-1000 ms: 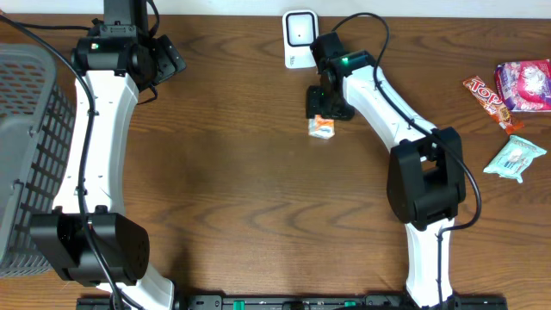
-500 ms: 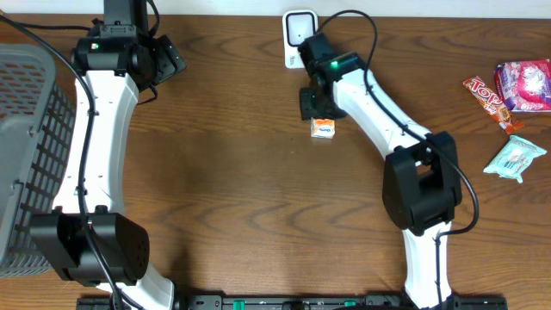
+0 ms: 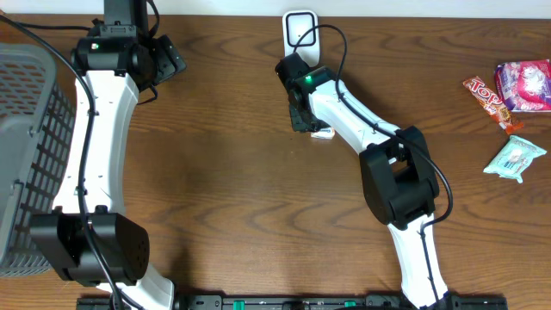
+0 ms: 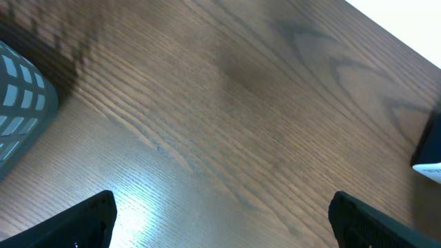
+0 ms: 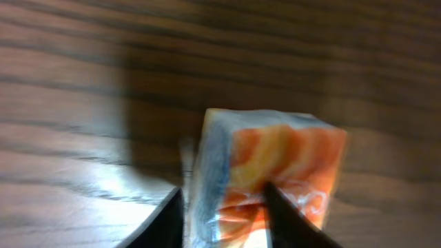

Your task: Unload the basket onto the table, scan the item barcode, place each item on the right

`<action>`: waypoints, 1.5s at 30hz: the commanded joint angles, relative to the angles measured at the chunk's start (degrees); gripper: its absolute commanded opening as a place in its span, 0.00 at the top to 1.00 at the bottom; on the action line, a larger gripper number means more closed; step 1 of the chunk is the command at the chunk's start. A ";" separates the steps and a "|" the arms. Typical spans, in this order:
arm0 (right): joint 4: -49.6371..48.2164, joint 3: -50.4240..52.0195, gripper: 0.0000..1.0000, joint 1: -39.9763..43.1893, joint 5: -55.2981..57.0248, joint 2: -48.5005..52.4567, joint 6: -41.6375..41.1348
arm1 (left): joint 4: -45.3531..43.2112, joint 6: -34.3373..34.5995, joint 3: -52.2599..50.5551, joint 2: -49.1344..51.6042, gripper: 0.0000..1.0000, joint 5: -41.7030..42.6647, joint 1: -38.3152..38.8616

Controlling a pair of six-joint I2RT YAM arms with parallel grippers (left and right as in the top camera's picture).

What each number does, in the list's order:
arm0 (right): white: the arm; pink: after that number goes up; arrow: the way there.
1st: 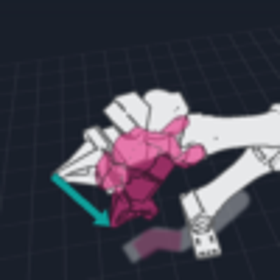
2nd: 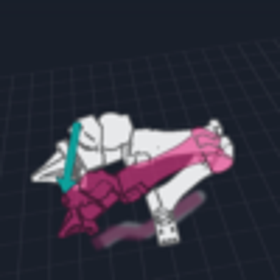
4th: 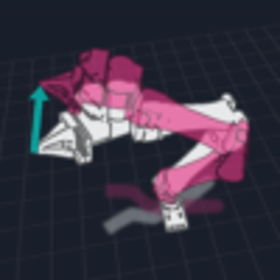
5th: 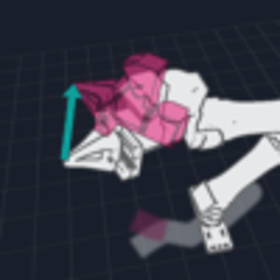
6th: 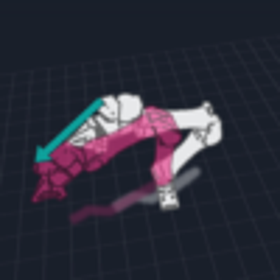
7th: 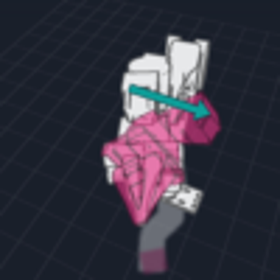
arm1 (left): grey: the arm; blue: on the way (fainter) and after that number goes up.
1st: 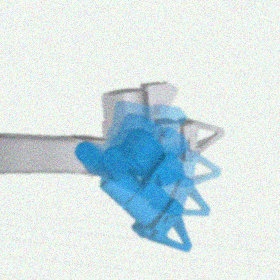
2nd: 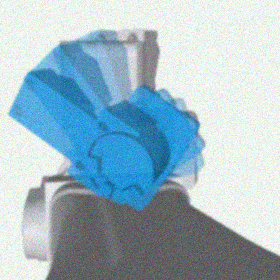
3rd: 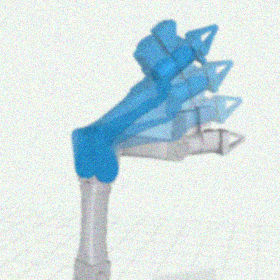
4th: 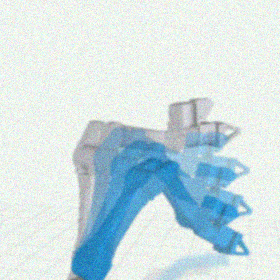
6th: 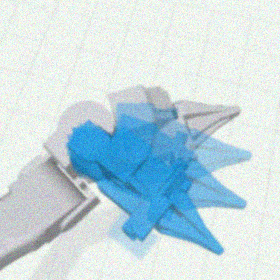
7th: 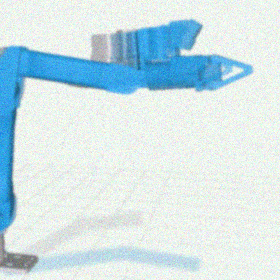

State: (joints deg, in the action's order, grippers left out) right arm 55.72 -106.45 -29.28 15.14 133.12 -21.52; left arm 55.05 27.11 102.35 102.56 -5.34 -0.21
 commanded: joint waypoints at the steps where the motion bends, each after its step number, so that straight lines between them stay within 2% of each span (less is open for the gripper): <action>1: 0.24 0.33 0.99 0.02 -1.36 2.21 -0.28 | 0.00 -0.28 -0.11 0.20 0.02 -0.94 -0.04; 7: 2.16 -3.17 0.99 1.18 -11.02 1.88 1.01 | -0.02 -0.28 -0.11 0.20 0.02 -0.94 -0.04; 12: 4.63 -9.73 0.99 4.76 -33.79 1.46 11.26 | -0.02 -0.31 -0.11 0.20 0.02 -0.94 -0.04; 15: 5.92 -12.02 0.99 7.76 -46.47 1.46 14.53 | 0.00 -0.28 -0.11 0.20 0.02 -0.94 -0.04; 21: 6.56 -10.56 0.99 13.57 -65.61 1.51 21.16 | -0.02 -0.28 -0.11 0.20 0.02 -0.94 -0.04; 24: 6.88 -8.37 0.99 15.61 -71.23 1.51 24.46 | -0.02 -0.28 -0.11 0.20 0.02 -0.94 -0.04; 32: 2.23 2.89 0.99 19.06 -72.24 1.53 24.79 | 0.00 -0.28 -0.11 0.20 0.02 -0.94 -0.04; 36: 2.08 3.58 0.99 19.28 -72.24 1.29 24.46 | -0.02 -0.28 -0.11 0.20 0.02 -0.94 -0.04; 38: 2.05 2.47 0.97 18.67 -69.53 0.57 22.12 | 0.00 -0.28 -0.11 0.20 0.02 -0.94 -0.04; 40: 2.23 0.37 0.95 17.59 -61.88 -0.76 18.56 | -0.02 -0.28 -0.11 0.20 0.02 -0.94 -0.04; 43: 2.43 -3.56 0.84 15.02 -48.52 -3.45 14.36 | -0.02 -0.28 -0.11 0.20 0.02 -0.94 -0.04; 45: 1.77 -5.97 0.50 12.57 -39.19 -4.94 11.98 | -0.02 -0.28 -0.11 0.20 0.02 -0.94 -0.04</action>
State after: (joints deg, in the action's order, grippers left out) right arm 58.13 -108.03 -13.10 -39.13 133.67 -4.67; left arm 55.07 27.09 102.35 102.56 -5.32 -0.23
